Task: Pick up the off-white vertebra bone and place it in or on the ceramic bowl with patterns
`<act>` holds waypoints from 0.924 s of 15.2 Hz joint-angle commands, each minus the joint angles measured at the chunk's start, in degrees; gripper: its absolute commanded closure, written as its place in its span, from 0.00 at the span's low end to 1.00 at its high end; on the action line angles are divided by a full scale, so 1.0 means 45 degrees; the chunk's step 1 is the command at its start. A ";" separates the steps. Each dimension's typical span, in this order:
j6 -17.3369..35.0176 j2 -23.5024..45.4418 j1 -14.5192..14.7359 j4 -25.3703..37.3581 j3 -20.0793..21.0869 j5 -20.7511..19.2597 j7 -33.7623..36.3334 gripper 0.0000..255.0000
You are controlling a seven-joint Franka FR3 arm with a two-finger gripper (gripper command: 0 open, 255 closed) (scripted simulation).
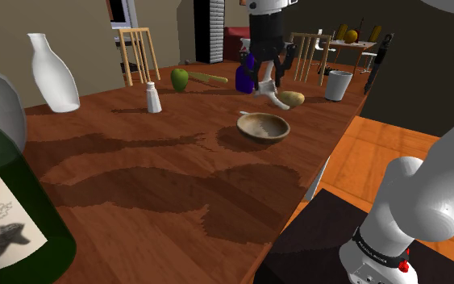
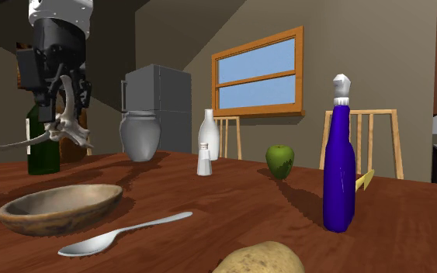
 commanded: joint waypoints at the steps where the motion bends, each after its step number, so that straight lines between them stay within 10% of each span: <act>1: 0.0352 -0.0151 0.0014 -0.0504 -0.0003 0.0039 0.0061 1.00; 14: 0.2560 -0.0950 0.0065 -0.3513 -0.0081 0.0181 0.0278 1.00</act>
